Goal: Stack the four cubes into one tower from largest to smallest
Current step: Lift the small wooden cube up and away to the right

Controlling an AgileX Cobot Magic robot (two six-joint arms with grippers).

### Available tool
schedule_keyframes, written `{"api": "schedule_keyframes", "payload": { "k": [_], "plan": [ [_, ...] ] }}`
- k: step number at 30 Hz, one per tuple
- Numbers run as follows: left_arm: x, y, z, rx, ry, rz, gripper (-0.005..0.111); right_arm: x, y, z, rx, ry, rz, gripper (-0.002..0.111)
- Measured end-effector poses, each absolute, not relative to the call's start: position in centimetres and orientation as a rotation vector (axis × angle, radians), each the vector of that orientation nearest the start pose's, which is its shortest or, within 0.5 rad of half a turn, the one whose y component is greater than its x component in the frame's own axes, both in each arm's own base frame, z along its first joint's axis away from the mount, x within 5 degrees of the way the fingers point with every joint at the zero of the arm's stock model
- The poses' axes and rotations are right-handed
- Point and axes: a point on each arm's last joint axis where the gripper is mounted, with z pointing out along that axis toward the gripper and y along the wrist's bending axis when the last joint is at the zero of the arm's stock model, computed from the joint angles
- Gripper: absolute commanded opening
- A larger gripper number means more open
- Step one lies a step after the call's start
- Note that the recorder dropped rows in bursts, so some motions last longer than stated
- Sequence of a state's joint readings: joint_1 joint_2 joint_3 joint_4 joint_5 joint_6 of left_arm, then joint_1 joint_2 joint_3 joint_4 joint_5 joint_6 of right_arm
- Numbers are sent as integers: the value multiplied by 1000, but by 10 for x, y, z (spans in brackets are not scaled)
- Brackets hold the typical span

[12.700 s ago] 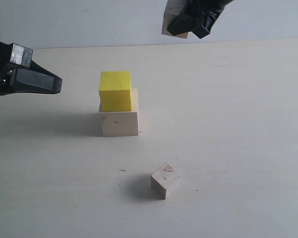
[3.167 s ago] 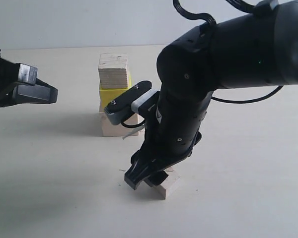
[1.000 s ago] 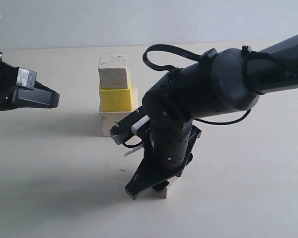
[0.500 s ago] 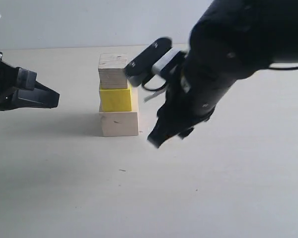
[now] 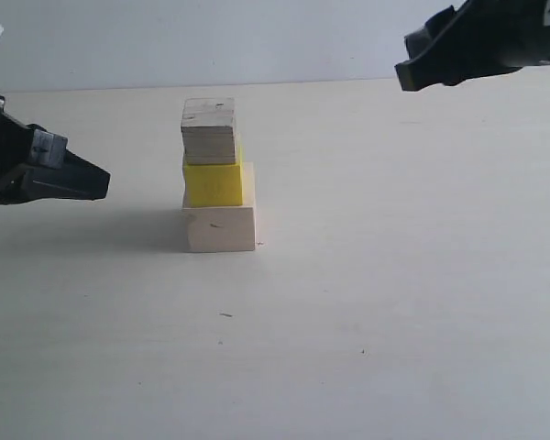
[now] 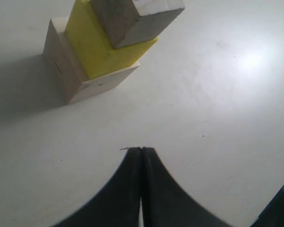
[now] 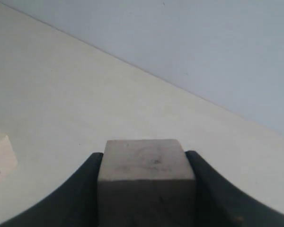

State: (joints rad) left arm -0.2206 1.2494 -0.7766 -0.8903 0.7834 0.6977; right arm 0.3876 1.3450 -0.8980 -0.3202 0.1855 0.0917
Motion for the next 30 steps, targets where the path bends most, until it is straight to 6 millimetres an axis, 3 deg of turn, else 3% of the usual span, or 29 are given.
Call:
{"api": "schedule_keyframes", "payload": {
  "k": [7, 15, 19, 25, 30],
  "plan": [
    [215, -100, 267, 493, 2441, -840, 0, 295, 119, 259, -539, 2082, 134, 0],
    [214, -100, 267, 495, 2442, -843, 0, 282, 114, 288, -428, 2016, 210, 0],
    [215, -100, 267, 491, 2440, -838, 0, 278, 110, 290, -400, 2048, 213, 0],
    [215, -100, 268, 493, 2438, -836, 0, 287, 86, 291, -40, 2083, 326, 0],
    [215, -100, 268, 493, 2438, -836, 0, 298, 40, 293, 406, 2024, 406, 0]
  ]
}}
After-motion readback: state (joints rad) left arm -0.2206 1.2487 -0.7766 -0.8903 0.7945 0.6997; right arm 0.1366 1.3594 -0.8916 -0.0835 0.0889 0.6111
